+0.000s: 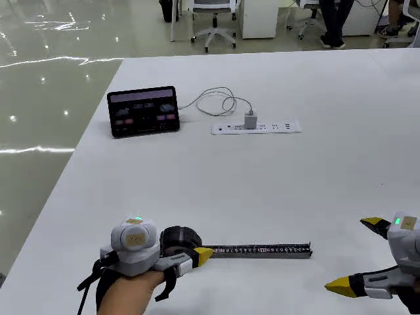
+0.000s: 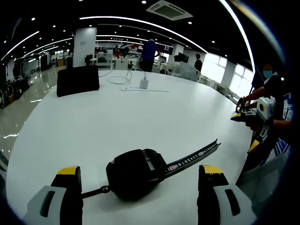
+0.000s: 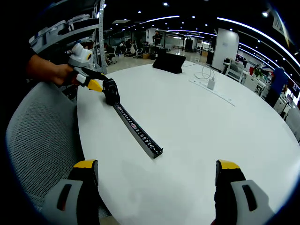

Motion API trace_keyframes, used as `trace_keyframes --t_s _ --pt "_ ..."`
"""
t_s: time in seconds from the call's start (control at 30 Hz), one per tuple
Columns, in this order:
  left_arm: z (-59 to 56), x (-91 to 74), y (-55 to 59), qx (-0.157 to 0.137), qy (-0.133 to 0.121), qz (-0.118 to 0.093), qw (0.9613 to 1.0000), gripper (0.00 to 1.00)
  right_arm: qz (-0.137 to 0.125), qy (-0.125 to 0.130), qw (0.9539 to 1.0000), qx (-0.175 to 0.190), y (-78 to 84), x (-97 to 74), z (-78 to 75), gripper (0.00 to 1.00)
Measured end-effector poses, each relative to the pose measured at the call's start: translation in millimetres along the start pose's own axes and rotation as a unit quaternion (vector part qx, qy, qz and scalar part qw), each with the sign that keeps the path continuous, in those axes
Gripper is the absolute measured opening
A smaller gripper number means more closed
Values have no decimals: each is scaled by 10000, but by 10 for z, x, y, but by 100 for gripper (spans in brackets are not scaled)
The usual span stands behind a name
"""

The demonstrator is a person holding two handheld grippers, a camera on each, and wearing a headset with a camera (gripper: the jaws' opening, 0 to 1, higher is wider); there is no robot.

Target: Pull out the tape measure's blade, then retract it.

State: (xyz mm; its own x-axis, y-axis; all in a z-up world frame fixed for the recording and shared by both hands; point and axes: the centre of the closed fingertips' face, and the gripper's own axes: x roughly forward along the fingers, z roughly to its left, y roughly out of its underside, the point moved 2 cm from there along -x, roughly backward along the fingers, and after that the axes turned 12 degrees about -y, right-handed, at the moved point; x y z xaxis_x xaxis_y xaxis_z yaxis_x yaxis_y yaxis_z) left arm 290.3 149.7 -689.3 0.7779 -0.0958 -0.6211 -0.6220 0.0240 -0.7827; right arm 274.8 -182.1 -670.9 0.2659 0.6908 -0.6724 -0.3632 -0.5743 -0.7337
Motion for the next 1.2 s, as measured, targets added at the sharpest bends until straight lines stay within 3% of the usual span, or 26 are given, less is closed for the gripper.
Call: trace_keyframes --t_s 0.23,0.37,0.53,0.7,0.77,0.93,1.2 --pt "-43 135 67 -223 -166 42 9996 100 241 -188 9995 -53 60 172 -46 99" --pt "-71 212 58 -183 -189 -112 9996 94 316 -239 9992 -59 60 248 -68 98" --pt "-34 259 111 -229 -197 -47 9995 88 436 -306 9986 -74 91 288 -67 95" --pt "9 264 81 -378 -288 -118 9988 77 530 -402 9977 -146 106 328 -68 88" --pt "50 257 117 -72 -450 -22 9990 71 591 -436 9970 -231 97 360 -81 85" --pt "9 271 23 -304 -452 -225 9983 68 708 -600 9950 -362 63 458 -94 76" --pt "-10 308 49 -318 -409 -214 9984 63 872 -837 9911 -558 23 612 -95 60"
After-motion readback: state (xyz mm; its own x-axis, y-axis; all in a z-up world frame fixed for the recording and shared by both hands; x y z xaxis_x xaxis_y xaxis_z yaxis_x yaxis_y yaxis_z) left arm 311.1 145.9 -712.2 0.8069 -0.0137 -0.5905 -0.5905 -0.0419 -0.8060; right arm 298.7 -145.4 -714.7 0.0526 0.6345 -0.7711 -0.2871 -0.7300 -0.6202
